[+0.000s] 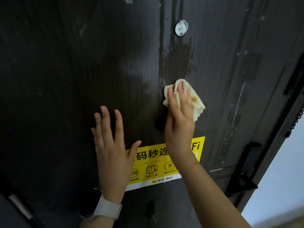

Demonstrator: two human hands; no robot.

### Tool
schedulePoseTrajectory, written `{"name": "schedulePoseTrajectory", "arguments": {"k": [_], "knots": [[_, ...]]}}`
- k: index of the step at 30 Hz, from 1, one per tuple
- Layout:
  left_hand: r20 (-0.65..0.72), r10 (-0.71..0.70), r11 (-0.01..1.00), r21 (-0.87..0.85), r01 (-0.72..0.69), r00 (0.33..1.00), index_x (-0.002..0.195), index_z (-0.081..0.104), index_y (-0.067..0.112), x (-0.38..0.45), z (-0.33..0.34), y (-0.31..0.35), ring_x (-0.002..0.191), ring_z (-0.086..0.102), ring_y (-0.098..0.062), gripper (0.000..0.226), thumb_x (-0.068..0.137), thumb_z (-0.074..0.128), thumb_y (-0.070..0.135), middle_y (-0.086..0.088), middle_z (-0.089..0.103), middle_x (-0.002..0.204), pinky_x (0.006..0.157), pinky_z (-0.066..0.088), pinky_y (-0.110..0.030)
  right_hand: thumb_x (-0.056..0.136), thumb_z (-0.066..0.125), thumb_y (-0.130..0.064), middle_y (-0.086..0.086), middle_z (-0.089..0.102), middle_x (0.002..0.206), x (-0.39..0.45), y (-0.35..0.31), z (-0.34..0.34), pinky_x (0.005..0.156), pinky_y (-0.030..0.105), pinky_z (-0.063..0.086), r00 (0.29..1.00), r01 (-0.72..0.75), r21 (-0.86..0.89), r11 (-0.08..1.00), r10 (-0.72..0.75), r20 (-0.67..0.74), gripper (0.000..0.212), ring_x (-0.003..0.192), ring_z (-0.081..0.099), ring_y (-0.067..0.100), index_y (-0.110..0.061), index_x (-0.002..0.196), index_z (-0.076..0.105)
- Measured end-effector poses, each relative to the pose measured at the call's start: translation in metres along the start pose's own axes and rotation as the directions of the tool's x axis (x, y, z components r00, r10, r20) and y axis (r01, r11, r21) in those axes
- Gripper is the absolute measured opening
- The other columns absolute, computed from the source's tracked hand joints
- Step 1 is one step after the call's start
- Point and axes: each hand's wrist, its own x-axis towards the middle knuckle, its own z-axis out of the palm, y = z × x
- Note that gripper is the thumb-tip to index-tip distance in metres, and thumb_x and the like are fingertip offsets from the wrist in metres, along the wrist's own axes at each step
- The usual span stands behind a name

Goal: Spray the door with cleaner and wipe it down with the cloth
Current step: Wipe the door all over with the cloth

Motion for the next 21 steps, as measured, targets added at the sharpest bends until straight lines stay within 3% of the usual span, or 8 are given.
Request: {"name": "schedulePoseTrajectory", "arguments": {"k": [3, 5, 8, 12, 16, 21], "knots": [[-0.008, 0.014, 1.0, -0.014, -0.015, 1.0, 0.156, 0.012, 0.01, -0.001, 0.0, -0.001, 0.151, -0.006, -0.029, 0.098, 0.083, 0.07, 0.041, -0.011, -0.007, 0.164, 0.12, 0.01, -0.053, 0.096, 0.054, -0.016, 0.001, 0.026, 0.156, -0.043, 0.01, -0.002, 0.121, 0.037, 0.019, 0.998, -0.004, -0.037, 0.999, 0.006, 0.066, 0.046, 0.148, 0.018, 0.027, -0.008, 0.141, 0.046], [-0.002, 0.011, 1.0, -0.009, -0.011, 1.0, 0.156, 0.012, 0.011, -0.002, 0.001, -0.001, 0.151, -0.006, -0.03, 0.099, 0.083, 0.071, 0.041, -0.011, -0.007, 0.164, 0.12, 0.01, -0.054, 0.099, 0.05, -0.022, -0.001, 0.029, 0.155, -0.067, 0.012, -0.004, 0.119, 0.042, 0.024, 0.996, -0.039, 0.01, 0.999, 0.038, 0.083, 0.043, 0.147, 0.022, 0.026, -0.009, 0.14, 0.048], [0.008, 0.005, 1.0, -0.014, -0.005, 1.0, 0.157, 0.011, 0.011, -0.001, 0.0, -0.001, 0.151, -0.006, -0.029, 0.099, 0.083, 0.071, 0.04, -0.012, -0.008, 0.164, 0.12, 0.009, -0.053, 0.101, 0.045, -0.02, 0.001, 0.035, 0.151, -0.033, 0.003, -0.002, 0.116, 0.046, 0.029, 0.998, -0.056, 0.043, 0.998, 0.057, -0.014, 0.038, 0.145, 0.028, 0.026, -0.009, 0.136, 0.053], [-0.001, 0.002, 1.0, -0.027, -0.002, 1.0, 0.156, 0.012, 0.012, 0.0, 0.0, -0.001, 0.151, -0.006, -0.029, 0.098, 0.083, 0.071, 0.039, -0.011, -0.007, 0.164, 0.12, 0.009, -0.053, 0.097, 0.056, -0.007, 0.012, 0.048, 0.143, 0.02, -0.001, 0.001, 0.113, 0.047, 0.035, 0.984, 0.011, 0.007, 1.0, -0.009, -0.177, 0.031, 0.138, 0.04, 0.031, -0.006, 0.127, 0.062], [-0.007, 0.008, 1.0, -0.03, -0.008, 1.0, 0.156, 0.012, 0.012, -0.001, 0.0, -0.003, 0.151, -0.005, -0.029, 0.097, 0.084, 0.07, 0.04, -0.01, -0.006, 0.164, 0.12, 0.01, -0.053, 0.092, 0.061, 0.003, 0.012, 0.055, 0.137, -0.019, 0.018, -0.003, 0.105, 0.054, 0.042, 0.987, 0.051, -0.042, 0.998, -0.057, -0.15, 0.03, 0.133, 0.047, 0.031, -0.003, 0.121, 0.066], [-0.017, 0.006, 1.0, -0.03, -0.007, 1.0, 0.156, 0.013, 0.013, 0.0, 0.001, 0.0, 0.151, -0.005, -0.029, 0.097, 0.083, 0.071, 0.039, -0.011, -0.005, 0.164, 0.121, 0.009, -0.052, 0.09, 0.066, 0.0, 0.006, 0.059, 0.131, 0.012, 0.01, -0.009, 0.108, 0.036, 0.043, 0.973, 0.087, -0.074, 0.993, -0.101, -0.207, 0.027, 0.127, 0.054, 0.027, -0.009, 0.116, 0.069]]}}
